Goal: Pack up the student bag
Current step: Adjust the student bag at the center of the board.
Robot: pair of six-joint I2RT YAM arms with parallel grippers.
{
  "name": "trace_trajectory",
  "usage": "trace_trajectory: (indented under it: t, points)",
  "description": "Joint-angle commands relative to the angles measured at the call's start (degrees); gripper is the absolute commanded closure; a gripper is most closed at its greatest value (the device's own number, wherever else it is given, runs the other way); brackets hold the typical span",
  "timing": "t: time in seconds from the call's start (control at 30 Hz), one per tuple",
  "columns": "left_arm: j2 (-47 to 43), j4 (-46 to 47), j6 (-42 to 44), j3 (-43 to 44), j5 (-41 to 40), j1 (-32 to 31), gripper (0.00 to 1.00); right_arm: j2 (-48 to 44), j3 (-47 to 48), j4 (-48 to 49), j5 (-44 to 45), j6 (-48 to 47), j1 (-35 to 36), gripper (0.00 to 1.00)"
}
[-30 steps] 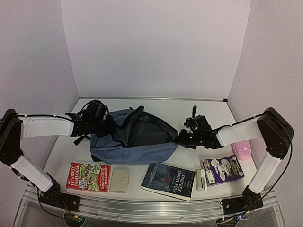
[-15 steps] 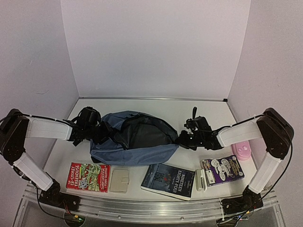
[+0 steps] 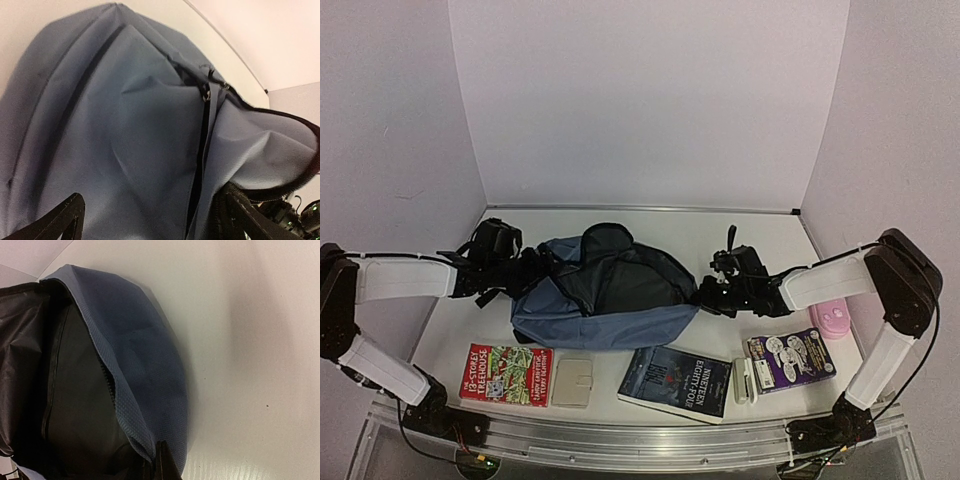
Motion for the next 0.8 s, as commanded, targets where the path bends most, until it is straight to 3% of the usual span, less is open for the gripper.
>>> trace_trajectory:
  t: [0.0, 0.17, 0.23, 0.33, 0.4, 0.47, 0.63, 0.77]
  points:
    - [-3.2, -3.1, 2.0, 1.0, -2.2, 3.1, 0.02, -2.5, -0.3, -2.1, 1.0, -1.0, -0.7, 1.00]
    - [0.7, -3.8, 4.9, 3.3, 3.6, 3.5, 0.02, -3.4, 0.5, -3.0, 0.8, -1.1, -0.7, 0.96]
    - [1.8, -1.4, 6.9, 3.3, 7.8, 3.5, 0.03, -4.2, 1.2, -4.2, 1.2, -1.2, -0.7, 0.72]
    - [0.8, 2.4, 8.9, 2.6, 10.5, 3.5, 0.02, -6.5, 2.4, -7.3, 3.5, -2.2, -0.7, 0.55]
    - [0.1, 2.1, 10.5, 3.3, 11.1, 3.5, 0.02, -8.1, 3.7, -9.5, 5.2, -3.2, -0.7, 0.37]
    - [0.0, 1.2, 12.8, 4.7, 13.2, 3.5, 0.02, -9.3, 5.3, -11.5, 6.2, -4.3, -0.7, 0.25]
    - [0.2, -0.6, 21.4, 8.9, 19.5, 1.2, 0.02, -11.8, 9.4, -17.3, 8.3, -6.1, -0.7, 0.15]
    - [0.6, -6.0, 31.5, 14.1, 13.2, -9.3, 0.02, -15.1, 10.0, -18.9, 9.3, -6.0, -0.7, 0.05]
